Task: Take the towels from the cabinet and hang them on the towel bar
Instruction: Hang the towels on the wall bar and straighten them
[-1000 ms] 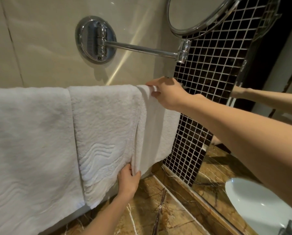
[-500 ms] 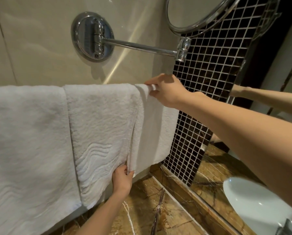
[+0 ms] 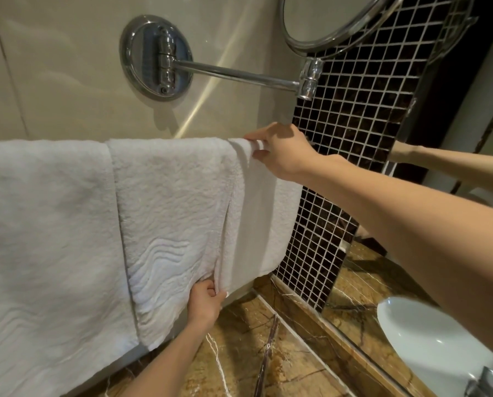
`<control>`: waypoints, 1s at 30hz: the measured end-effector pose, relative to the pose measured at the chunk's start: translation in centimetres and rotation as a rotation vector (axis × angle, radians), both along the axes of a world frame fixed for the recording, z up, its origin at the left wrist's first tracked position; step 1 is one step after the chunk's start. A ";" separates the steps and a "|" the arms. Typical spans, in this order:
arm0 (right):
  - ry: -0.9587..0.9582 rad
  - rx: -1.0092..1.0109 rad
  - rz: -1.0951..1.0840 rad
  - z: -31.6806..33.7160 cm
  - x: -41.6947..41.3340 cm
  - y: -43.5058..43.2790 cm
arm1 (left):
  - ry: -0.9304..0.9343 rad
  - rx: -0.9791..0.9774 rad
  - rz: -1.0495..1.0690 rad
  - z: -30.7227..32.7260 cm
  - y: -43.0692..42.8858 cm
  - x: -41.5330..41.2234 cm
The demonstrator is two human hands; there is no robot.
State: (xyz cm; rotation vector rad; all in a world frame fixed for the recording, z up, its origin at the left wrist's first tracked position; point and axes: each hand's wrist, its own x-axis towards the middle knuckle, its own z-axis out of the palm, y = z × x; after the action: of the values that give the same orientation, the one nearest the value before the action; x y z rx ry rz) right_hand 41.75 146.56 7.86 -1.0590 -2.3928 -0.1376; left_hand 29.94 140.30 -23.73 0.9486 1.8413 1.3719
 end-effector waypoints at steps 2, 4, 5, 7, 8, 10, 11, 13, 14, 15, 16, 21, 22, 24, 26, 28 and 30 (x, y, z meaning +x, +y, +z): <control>0.000 0.000 -0.001 -0.1 -0.1 0.2 | 0.038 0.031 0.005 0.4 -0.4 0.3; 0.001 -0.001 -0.002 0.0 -0.1 0.2 | 0.061 0.060 0.002 0.5 -0.5 0.4; 0.003 -0.005 0.000 0.0 -0.1 0.1 | 0.058 0.074 -0.003 0.4 -0.5 0.4; 0.011 -0.011 0.005 0.0 0.0 0.0 | 0.025 0.092 -0.017 0.8 -0.6 0.6; 0.013 -0.012 0.008 0.1 0.0 -0.1 | 0.004 0.106 -0.016 1.1 -0.7 0.8; 0.011 -0.011 0.015 0.1 0.1 -0.3 | -0.032 0.151 0.026 1.6 -1.2 1.2; 0.010 -0.011 0.017 0.1 0.1 -0.4 | -0.037 0.180 0.059 1.7 -1.5 1.4; 0.010 -0.011 0.016 0.2 0.1 -0.5 | -0.058 0.211 0.090 1.7 -2.1 2.0; 0.010 -0.013 0.015 0.2 0.1 -0.6 | -0.078 0.216 0.086 1.6 -2.3 2.2; 0.003 -0.014 0.011 0.2 0.1 -0.6 | -0.092 0.218 0.079 1.5 -2.5 2.4; -0.009 -0.013 0.004 0.2 0.0 -0.6 | -0.094 0.217 0.075 1.5 -2.6 2.5; -0.064 -0.034 0.003 0.6 0.0 -0.8 | -0.037 0.183 0.075 1.7 -2.4 2.5; -0.074 -0.034 0.010 0.7 0.0 -0.9 | -0.020 0.172 0.081 1.8 -2.3 2.4; -0.088 -0.030 0.020 0.6 0.1 -1.1 | 0.017 0.160 0.097 1.8 -2.1 2.3; -0.092 -0.037 0.031 0.4 0.0 -1.2 | 0.062 0.141 0.108 1.8 -1.9 2.2; -0.091 -0.062 0.043 0.2 0.0 -1.5 | 0.091 0.121 0.109 1.8 -1.6 2.2; -0.088 -0.069 0.047 0.1 0.2 -1.8 | 0.107 0.106 0.107 1.8 -1.5 2.2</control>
State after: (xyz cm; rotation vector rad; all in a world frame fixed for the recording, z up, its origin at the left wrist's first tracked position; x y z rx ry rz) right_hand 41.93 144.80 7.93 -1.0467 -2.5158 -0.0880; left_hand 32.18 138.79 -21.93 1.0067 1.9395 1.5224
